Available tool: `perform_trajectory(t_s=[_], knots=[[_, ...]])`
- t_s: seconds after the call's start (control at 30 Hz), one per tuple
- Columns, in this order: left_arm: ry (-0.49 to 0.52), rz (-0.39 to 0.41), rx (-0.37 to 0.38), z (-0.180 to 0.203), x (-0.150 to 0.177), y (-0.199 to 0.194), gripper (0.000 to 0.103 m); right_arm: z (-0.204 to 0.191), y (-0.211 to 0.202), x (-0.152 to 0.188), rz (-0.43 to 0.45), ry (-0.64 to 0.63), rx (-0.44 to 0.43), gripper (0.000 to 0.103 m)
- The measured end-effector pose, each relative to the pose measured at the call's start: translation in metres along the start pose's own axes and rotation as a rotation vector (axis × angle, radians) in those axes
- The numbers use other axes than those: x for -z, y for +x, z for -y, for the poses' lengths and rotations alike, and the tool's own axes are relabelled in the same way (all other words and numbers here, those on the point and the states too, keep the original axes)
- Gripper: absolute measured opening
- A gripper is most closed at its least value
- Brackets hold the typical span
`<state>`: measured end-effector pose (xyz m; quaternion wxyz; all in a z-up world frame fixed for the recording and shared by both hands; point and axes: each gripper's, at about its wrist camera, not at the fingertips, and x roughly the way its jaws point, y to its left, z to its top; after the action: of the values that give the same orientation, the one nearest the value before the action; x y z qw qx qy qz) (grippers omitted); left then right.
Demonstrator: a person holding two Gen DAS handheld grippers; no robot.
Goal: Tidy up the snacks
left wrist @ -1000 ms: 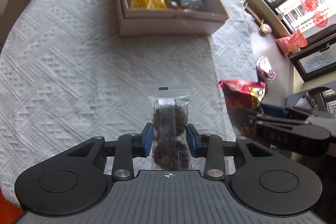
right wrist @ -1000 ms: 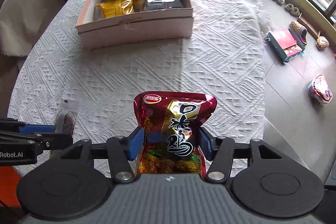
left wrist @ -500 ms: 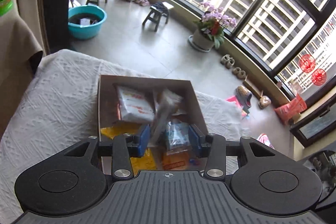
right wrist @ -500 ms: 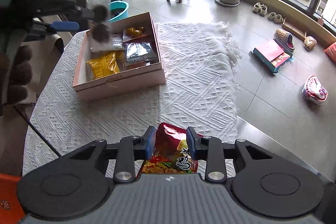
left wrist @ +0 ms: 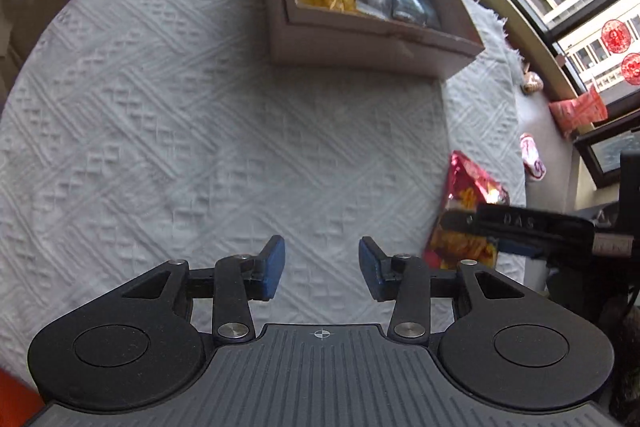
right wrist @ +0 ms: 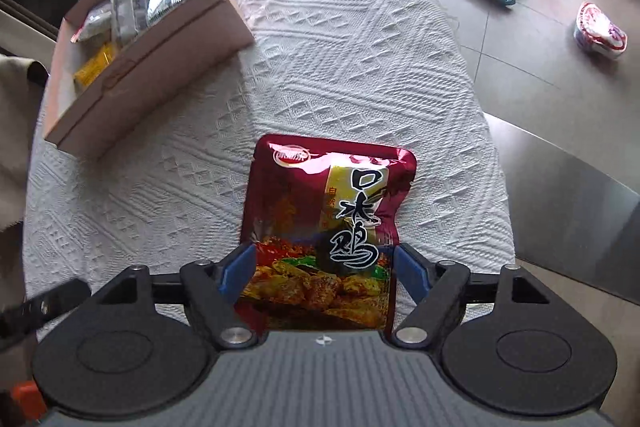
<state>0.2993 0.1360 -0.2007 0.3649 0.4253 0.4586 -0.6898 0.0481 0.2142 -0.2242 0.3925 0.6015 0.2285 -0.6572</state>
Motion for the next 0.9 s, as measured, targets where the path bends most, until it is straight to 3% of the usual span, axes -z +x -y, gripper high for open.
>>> perform_trajectory(t_s=[0.03,0.1,0.17,0.27,0.3,0.43,0.6,0.73,0.8,0.87,0.9], knots=[[-0.007,-0.009,-0.007,-0.001,0.004,-0.001,0.046,-0.008,0.007,-0.001,-0.01,-0.026,0.024,0.096],[-0.018,-0.013,0.004,-0.004,0.006,-0.003,0.046,-0.027,0.018,-0.001,-0.015,-0.1,0.075,0.103],[-0.035,-0.007,0.015,-0.006,0.005,-0.006,0.044,-0.046,0.023,0.004,0.015,-0.192,0.158,0.103],[-0.045,-0.004,0.029,-0.008,-0.001,-0.009,0.028,-0.048,0.024,0.002,0.037,-0.192,0.133,0.102],[-0.04,0.0,0.03,-0.008,-0.002,-0.01,0.023,-0.047,0.022,0.002,0.045,-0.19,0.129,0.096],[-0.018,0.02,0.045,-0.001,-0.007,-0.02,0.02,-0.051,0.005,0.006,0.066,-0.255,0.106,0.056],[0.01,0.041,0.096,0.009,-0.01,-0.038,0.015,-0.045,-0.025,0.011,0.06,-0.299,0.065,0.048],[0.027,0.075,0.128,0.02,-0.01,-0.075,0.014,-0.041,-0.062,0.01,0.068,-0.277,0.001,0.041],[0.048,0.111,0.11,0.028,-0.008,-0.1,0.014,-0.042,-0.102,0.002,0.11,-0.272,-0.051,0.025],[0.076,0.154,0.061,0.037,-0.007,-0.122,0.014,-0.049,-0.145,-0.009,0.163,-0.272,-0.11,0.001],[0.092,0.172,0.025,0.041,-0.007,-0.132,0.014,-0.056,-0.169,-0.017,0.207,-0.288,-0.134,0.001]])
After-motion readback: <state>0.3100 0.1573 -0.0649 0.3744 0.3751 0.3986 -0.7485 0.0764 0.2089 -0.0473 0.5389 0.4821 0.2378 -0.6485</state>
